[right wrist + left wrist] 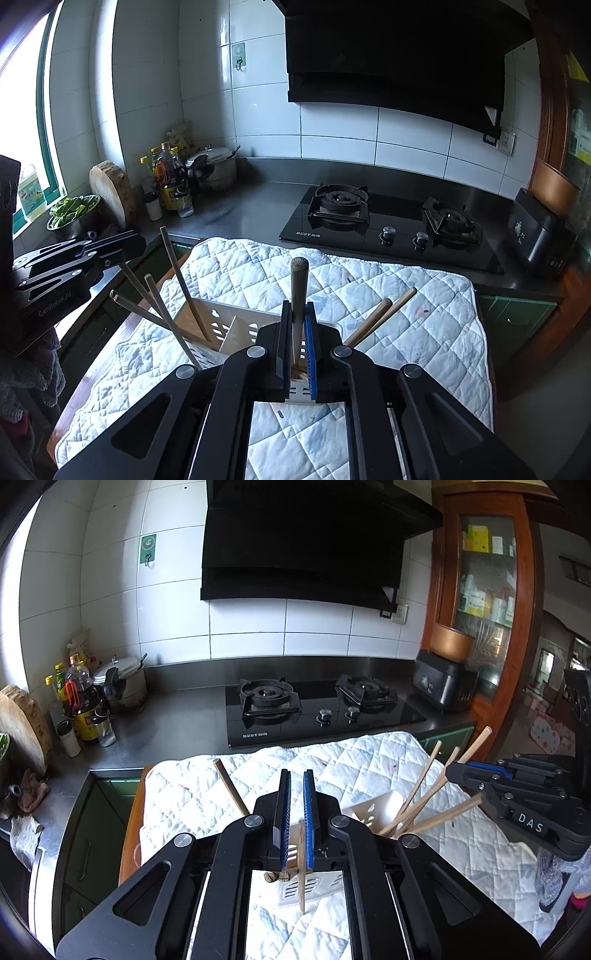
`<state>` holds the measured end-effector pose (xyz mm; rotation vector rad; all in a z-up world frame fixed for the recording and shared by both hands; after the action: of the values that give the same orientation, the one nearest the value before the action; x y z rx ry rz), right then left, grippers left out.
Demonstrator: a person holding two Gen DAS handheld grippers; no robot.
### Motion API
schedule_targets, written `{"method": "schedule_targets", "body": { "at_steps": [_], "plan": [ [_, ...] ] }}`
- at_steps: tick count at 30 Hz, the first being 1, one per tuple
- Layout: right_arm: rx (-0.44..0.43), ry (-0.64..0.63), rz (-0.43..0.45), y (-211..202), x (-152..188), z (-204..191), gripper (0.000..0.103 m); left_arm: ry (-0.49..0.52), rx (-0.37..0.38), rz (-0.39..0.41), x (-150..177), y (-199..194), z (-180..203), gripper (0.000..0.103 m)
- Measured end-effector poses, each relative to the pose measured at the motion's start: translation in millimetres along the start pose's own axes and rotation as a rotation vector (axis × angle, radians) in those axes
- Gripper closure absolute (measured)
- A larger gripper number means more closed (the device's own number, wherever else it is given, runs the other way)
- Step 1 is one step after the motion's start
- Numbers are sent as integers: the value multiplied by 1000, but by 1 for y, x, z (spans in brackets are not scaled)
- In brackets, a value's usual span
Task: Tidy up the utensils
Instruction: 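Lower the left gripper's chopstick into the holder while the right gripper inserts its own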
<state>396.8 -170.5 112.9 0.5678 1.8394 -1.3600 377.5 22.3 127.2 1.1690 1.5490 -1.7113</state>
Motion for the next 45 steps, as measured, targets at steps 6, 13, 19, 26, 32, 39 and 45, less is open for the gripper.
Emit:
{"method": "schedule_targets", "body": {
  "at_steps": [6, 13, 19, 26, 32, 39, 45],
  "plan": [
    [1, 1, -10, 3, 1, 1, 96, 18, 15, -32, 4, 7, 2, 98],
    [-5, 10, -22, 6, 5, 3, 96, 76, 25, -43, 13, 10, 11, 93],
    [-5, 10, -21, 6, 6, 3, 96, 97, 26, -34, 15, 9, 16, 75],
    [-7, 12, -20, 6, 9, 6, 96, 100, 11, -17, 18, 5, 16, 70],
    [-5, 12, -21, 6, 8, 5, 95, 110, 2, -2, 22, 4, 14, 70],
    [-5, 13, -20, 6, 9, 6, 95, 110, 3, -9, 25, 5, 10, 70],
    [-6, 11, -20, 5, 10, 6, 95, 87, -5, -61, 22, 13, 4, 73]
  ]
}}
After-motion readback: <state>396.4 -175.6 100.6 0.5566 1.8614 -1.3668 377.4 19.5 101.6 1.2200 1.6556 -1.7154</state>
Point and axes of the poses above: each gripper's, at about its wrist camera, not at the fingertips, and y roughly the way its jaws point, z to its right, x to its underside, the point moved 1 cm from there along y, roughly the way its jaws point, and after that the axes turned 7 degrees about y, right-handed, at the moved point
